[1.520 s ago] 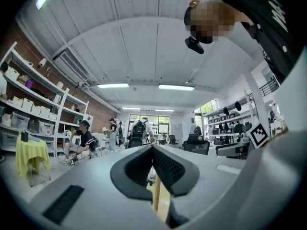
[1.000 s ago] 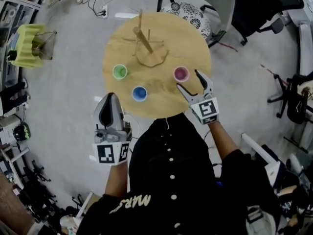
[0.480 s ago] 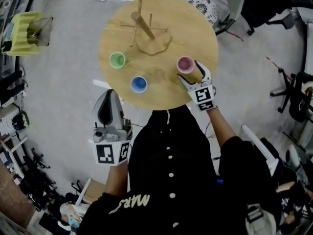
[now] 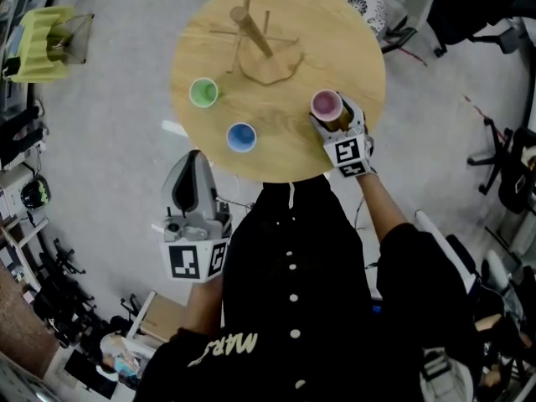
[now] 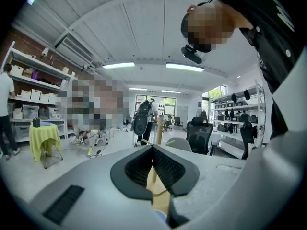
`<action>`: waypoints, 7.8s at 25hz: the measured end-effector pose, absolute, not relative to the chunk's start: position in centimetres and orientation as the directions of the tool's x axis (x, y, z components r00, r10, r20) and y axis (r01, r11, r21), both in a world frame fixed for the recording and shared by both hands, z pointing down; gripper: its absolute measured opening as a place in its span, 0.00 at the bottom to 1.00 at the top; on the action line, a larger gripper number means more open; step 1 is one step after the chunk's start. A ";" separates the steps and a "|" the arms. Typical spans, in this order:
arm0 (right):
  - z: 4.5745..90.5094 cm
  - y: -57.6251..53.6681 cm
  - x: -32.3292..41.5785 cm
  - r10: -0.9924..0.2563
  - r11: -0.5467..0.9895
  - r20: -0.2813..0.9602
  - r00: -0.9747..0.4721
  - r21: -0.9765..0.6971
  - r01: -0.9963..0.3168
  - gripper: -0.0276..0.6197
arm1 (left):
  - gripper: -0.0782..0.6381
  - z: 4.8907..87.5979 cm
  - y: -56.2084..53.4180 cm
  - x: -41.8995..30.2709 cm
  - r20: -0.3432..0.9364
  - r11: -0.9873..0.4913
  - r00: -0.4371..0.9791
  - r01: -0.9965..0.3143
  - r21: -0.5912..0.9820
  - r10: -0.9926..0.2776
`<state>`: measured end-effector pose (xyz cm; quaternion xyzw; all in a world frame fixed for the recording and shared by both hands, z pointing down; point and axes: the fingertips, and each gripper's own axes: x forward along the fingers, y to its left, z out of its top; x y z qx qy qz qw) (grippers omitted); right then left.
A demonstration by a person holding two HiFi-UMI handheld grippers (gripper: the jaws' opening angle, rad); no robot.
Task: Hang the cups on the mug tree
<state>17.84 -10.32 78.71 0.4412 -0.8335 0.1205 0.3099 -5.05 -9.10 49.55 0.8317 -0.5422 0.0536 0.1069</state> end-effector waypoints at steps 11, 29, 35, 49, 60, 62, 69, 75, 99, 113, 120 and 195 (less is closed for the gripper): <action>75.9 -11.9 18.7 -0.687 0.583 0.612 -0.391 0.144 -0.799 0.44 | 0.10 47.0 -9.5 -5.3 0.148 -0.385 0.398 -0.917 0.108 -0.905; 58.0 -22.0 17.1 -0.755 0.645 0.523 -0.395 0.480 -0.595 0.44 | 0.10 36.7 -7.5 -10.0 -0.052 -0.335 0.332 -0.939 0.075 -0.942; 57.0 -21.8 15.5 -0.728 0.682 0.568 -0.385 0.539 -0.495 0.44 | 0.10 34.9 -6.7 -10.8 -0.094 -0.325 0.318 -0.943 0.072 -0.944; 57.4 -21.6 14.7 -0.715 0.693 0.616 -0.331 0.561 -0.453 0.44 | 0.10 34.5 -6.2 -12.4 -0.097 -0.326 0.318 -0.942 0.079 -0.943; 55.6 -21.4 11.4 -0.710 0.702 0.608 -0.356 0.654 -0.283 0.45 | 0.10 34.8 -5.2 -13.5 -0.099 -0.304 0.295 -0.949 0.086 -0.950; 56.0 -21.3 10.5 -0.696 0.712 0.622 -0.359 0.660 -0.239 0.45 | 0.10 34.8 -5.1 -13.9 -0.098 -0.297 0.289 -0.951 0.088 -0.952; 56.6 -21.2 8.9 -0.704 0.689 0.615 -0.354 0.712 -0.133 0.45 | 0.10 35.3 -4.6 -15.0 -0.089 -0.274 0.266 -0.957 0.096 -0.960; 56.4 -20.7 8.5 -0.730 0.616 0.583 -0.357 0.787 0.027 0.45 | 0.10 35.8 -4.2 -15.1 -0.079 -0.261 0.254 -0.960 0.102 -0.964; 52.7 -15.5 6.2 -0.694 0.702 0.511 -0.507 0.636 -0.321 0.52 | 0.10 34.8 -3.8 -14.6 -0.101 -0.270 0.261 -0.959 0.090 -0.960; 54.0 -9.1 7.0 -0.655 0.747 0.486 -0.578 0.306 -0.590 0.52 | 0.10 34.2 -4.5 -14.6 -0.101 -0.286 0.279 -0.956 0.067 -0.955; 59.9 -5.3 3.6 -0.525 0.843 0.519 -0.674 0.213 -0.493 0.55 | 0.10 35.9 -4.5 -15.0 -0.064 -0.281 0.277 -0.958 0.065 -0.959; 46.2 -28.1 18.8 -0.838 0.544 0.386 -0.385 0.642 -0.540 0.43 | 0.10 32.5 -5.4 -13.3 -0.167 -0.348 0.331 -0.933 0.088 -0.929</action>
